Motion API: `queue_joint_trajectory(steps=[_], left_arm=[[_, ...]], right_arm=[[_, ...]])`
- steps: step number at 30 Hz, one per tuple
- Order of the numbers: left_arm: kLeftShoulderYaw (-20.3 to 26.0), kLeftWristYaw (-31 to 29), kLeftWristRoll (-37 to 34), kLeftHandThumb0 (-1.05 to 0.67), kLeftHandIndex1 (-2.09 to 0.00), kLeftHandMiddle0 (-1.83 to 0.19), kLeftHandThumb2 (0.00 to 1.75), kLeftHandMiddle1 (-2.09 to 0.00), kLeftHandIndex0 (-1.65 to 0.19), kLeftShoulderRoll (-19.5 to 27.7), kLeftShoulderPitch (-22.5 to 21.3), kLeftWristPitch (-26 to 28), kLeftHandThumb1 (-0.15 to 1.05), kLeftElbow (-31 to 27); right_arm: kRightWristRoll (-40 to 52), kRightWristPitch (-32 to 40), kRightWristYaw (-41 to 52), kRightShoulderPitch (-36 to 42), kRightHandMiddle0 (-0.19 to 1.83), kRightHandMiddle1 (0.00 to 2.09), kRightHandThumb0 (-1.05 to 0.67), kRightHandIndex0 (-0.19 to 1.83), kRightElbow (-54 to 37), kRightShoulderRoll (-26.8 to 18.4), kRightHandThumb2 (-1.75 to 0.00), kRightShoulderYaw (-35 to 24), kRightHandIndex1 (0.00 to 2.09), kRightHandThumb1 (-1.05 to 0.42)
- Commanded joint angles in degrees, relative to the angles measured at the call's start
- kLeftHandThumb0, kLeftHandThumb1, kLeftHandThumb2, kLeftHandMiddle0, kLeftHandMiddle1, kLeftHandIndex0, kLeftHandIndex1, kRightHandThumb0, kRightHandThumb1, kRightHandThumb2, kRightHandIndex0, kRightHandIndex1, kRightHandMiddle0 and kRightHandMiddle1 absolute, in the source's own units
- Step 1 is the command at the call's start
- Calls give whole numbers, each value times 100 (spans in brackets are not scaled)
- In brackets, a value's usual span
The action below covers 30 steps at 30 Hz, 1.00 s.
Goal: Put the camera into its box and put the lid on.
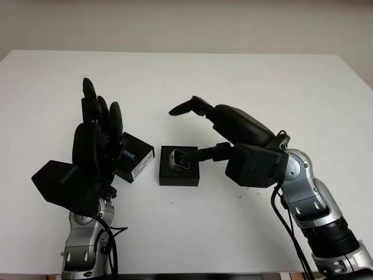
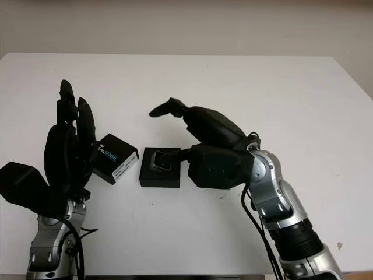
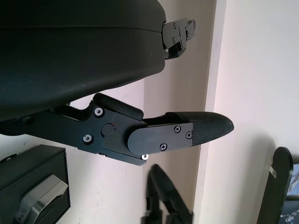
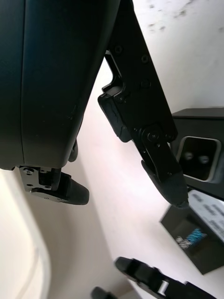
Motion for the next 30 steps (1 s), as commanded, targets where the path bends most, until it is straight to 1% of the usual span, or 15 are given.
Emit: queue_joint_trajectory(steps=[1, 4, 7, 11, 12, 13, 15, 16, 18, 21, 24, 26, 30], left_arm=[[30, -4, -31, -70, 0, 19, 49, 0, 19, 11, 30, 13, 105, -151], [58, -5, -56, -70, 0, 19, 49, 0, 19, 15, 14, 33, 105, -160], [83, -11, -88, -70, 0, 19, 49, 0, 19, 17, -6, 69, 105, -161], [91, -46, -92, -70, 0, 19, 49, 0, 19, 40, -17, 58, 105, -143], [96, -59, -97, -70, 0, 19, 49, 0, 19, 47, -18, 48, 105, -134], [97, -69, -98, -70, 0, 19, 49, 0, 19, 51, -19, 42, 105, -128], [104, -87, -113, -70, 0, 19, 49, 0, 19, 58, -23, 49, 105, -124], [114, -104, -135, -70, 0, 19, 49, 0, 19, 65, -22, 59, 105, -124], [130, -127, -161, -70, 0, 19, 49, 0, 19, 84, -19, 74, 105, -129], [141, -125, -198, -70, 0, 19, 49, 0, 19, 88, -28, 78, 105, -120], [145, -123, -213, -70, 0, 19, 48, 0, 19, 96, -41, 76, 105, -102], [146, -132, -217, -70, 0, 19, 48, 0, 19, 106, -47, 64, 105, -85], [153, -158, -225, -70, 0, 19, 49, 0, 19, 140, -47, 85, 105, -88]], right_arm=[[-80, -38, -144, 141, 3, 84, -72, 27, -82, 29, -5, -46, 15, -89], [-198, 185, -197, 312, 6, 75, -72, 27, -195, 87, -6, -41, 16, -91], [-427, 176, -426, 518, 11, 68, -71, 31, -228, 135, -6, 8, 19, -91], [-832, 164, -908, 781, 14, 66, -72, 36, -196, 292, -5, 106, 23, -90], [-927, 190, -1007, 838, 14, 66, -72, 34, -195, 338, -5, 130, 28, -90], [-1008, 205, -1099, 891, 14, 66, -73, 26, -188, 376, -5, 151, 45, -91], [-1122, 260, -1202, 983, 13, 67, -73, 2, -192, 448, -5, 182, 87, -91], [-1171, 300, -1246, 1027, 12, 68, -74, -7, -198, 496, -5, 192, 104, -91], [-1258, 391, -1330, 1109, 12, 69, -75, -14, -212, 610, -5, 216, 114, -90], [-1398, 534, -1387, 1235, 14, 72, -78, -18, -280, 745, -5, 290, 114, -91], [-1525, 648, -1401, 1342, 13, 80, -80, -18, -346, 839, -6, 370, 104, -92], [-1618, 726, -1441, 1397, 11, 89, -80, -15, -370, 907, -5, 427, 98, -93], [-1775, 804, -1508, 1485, 9, 106, -78, -13, -391, 986, -5, 513, 96, -93]])
